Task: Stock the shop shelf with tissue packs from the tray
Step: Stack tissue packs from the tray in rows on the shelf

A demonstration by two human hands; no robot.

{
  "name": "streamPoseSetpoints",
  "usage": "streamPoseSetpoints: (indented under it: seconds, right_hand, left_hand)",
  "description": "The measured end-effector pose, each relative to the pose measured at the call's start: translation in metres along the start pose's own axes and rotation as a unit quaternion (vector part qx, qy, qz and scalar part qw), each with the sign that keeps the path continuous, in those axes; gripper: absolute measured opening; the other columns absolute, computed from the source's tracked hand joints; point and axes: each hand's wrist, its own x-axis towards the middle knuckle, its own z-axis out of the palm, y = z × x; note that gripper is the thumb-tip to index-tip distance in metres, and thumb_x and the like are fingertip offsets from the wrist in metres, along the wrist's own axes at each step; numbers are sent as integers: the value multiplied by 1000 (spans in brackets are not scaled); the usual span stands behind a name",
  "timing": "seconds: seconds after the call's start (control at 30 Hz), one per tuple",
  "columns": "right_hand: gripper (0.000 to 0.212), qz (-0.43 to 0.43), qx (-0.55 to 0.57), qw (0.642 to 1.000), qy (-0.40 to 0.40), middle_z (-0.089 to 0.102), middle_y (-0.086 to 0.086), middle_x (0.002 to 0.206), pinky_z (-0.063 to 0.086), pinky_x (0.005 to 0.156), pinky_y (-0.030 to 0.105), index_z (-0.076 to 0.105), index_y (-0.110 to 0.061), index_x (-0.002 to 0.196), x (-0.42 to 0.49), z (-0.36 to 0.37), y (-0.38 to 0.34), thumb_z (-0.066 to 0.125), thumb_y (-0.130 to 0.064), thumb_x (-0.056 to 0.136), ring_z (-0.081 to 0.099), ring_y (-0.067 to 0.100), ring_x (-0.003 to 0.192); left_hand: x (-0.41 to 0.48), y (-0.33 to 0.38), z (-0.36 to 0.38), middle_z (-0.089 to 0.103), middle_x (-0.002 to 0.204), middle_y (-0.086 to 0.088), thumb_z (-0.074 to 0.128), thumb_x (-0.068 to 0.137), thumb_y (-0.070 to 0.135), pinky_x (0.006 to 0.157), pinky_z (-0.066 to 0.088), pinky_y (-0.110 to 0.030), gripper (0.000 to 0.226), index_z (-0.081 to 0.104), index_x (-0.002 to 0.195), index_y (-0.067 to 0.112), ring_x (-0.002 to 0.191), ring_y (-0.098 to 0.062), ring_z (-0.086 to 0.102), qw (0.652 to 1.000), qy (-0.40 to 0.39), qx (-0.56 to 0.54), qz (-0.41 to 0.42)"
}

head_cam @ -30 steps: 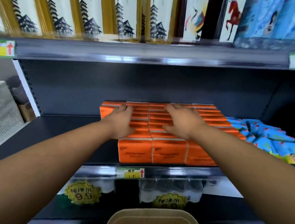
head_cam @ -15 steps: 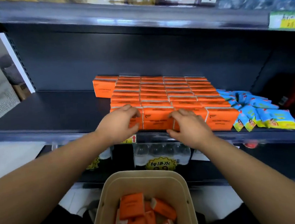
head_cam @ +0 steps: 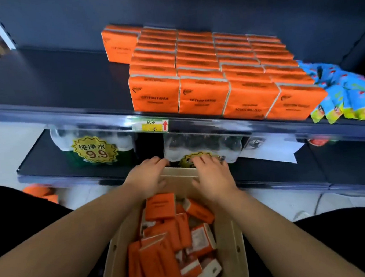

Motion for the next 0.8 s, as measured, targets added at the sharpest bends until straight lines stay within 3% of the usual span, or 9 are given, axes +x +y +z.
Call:
streamPoseSetpoints:
  seconds: [0.23, 0.37, 0.53, 0.6, 0.7, 0.8]
  right_hand:
    - [40, 5, 33, 991, -127, 45, 4, 136, 35, 99, 47, 41, -23, 129, -11, 82, -10, 50, -38, 93, 43, 28, 126]
    - [54, -15, 17, 979, -202, 29, 9, 153, 30, 107, 51, 31, -21, 143, -26, 125, -14, 47, -33, 93, 33, 32, 135]
    - [54, -22, 8, 961, -275, 38, 10, 145, 31, 104, 50, 34, -20, 141, -38, 158, -17, 52, -32, 92, 36, 33, 133]
    - [58, -37, 21, 944, -326, 43, 12, 141, 34, 103, 48, 37, -18, 140, -40, 167, -17, 59, -35, 89, 42, 34, 128]
    - [54, -53, 70, 918, -388, 51, 11, 133, 41, 100, 42, 46, -19, 131, -46, 175, -22, 65, -39, 84, 50, 32, 121]
    - [66, -51, 141, 894, -421, 53, 6, 134, 33, 107, 55, 41, -25, 132, -56, 187, -26, 69, -44, 75, 50, 32, 122]
  left_hand:
    - [-29, -20, 87, 45, 136, -3, 52, 90, 50, 99, 40, -36, 54, 39, 136, 25, 121, -25, 47, 990, -140, 0, -13]
    - [-45, -26, 115, 47, 135, -3, 50, 89, 55, 99, 41, -35, 56, 40, 136, 26, 118, -24, 49, 977, -212, -10, 14]
    - [-54, -25, 127, 52, 130, -2, 30, 77, 69, 101, 39, -30, 73, 48, 133, 26, 120, -22, 51, 962, -268, -57, 7]
    - [-55, -23, 130, 50, 136, -3, 30, 81, 65, 106, 34, -28, 71, 50, 134, 23, 127, -21, 47, 957, -280, -74, 7]
    - [-57, -25, 136, 47, 144, 0, 38, 97, 50, 110, 29, -26, 49, 48, 138, 24, 131, -18, 43, 952, -294, -86, -14]
    - [-58, -29, 141, 48, 144, 0, 46, 97, 45, 110, 34, -29, 44, 48, 138, 28, 127, -17, 48, 939, -322, -114, -35]
